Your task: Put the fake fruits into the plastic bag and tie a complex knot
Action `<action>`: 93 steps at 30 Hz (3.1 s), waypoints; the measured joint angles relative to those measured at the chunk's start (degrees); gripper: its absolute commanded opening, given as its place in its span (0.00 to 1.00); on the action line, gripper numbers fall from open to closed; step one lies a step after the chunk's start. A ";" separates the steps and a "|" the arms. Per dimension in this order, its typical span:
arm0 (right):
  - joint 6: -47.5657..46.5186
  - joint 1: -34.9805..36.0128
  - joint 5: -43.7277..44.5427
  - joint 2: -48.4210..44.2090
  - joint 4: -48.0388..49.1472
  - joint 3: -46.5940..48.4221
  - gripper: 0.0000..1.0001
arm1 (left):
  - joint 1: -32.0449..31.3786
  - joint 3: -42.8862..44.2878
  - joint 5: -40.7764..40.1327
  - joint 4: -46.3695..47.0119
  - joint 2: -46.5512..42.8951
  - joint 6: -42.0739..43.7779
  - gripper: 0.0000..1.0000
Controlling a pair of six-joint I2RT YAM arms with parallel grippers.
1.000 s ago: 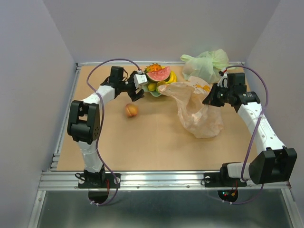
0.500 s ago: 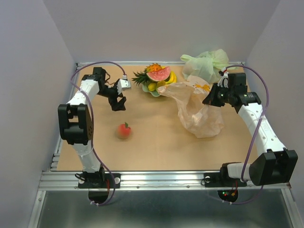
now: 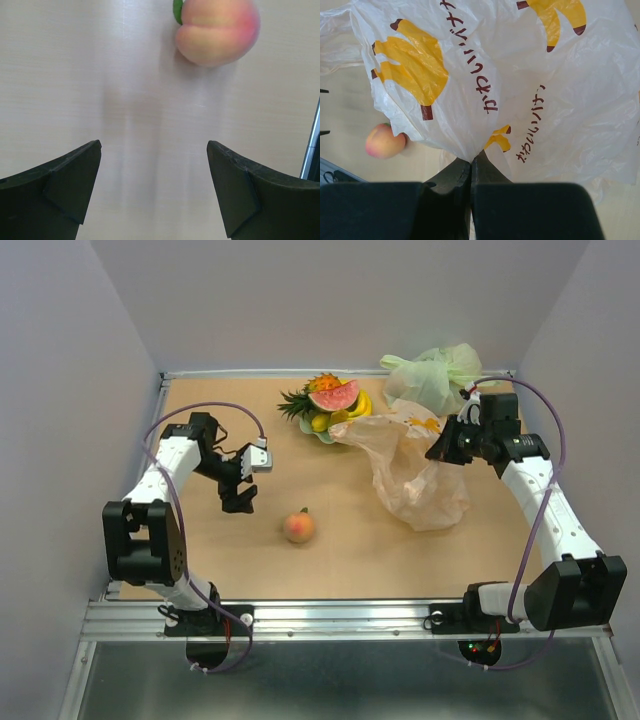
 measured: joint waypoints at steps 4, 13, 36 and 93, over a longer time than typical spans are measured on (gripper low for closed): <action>-0.04 0.02 -0.11 0.00 -0.02 0.00 0.00 | -1.73 -1.84 0.09 3.34 -2.05 -2.34 0.99; -0.42 0.00 -0.09 0.00 -0.02 0.00 0.00 | -16.00 -13.18 -0.07 16.33 -13.49 -11.74 0.99; -0.44 0.00 -0.09 0.02 -0.02 0.00 0.01 | -43.76 -19.52 0.50 41.31 -8.98 -19.58 0.99; -1.31 0.00 -0.76 0.42 -0.07 0.00 0.00 | -36.76 -2.89 -4.24 38.71 13.00 -10.95 0.99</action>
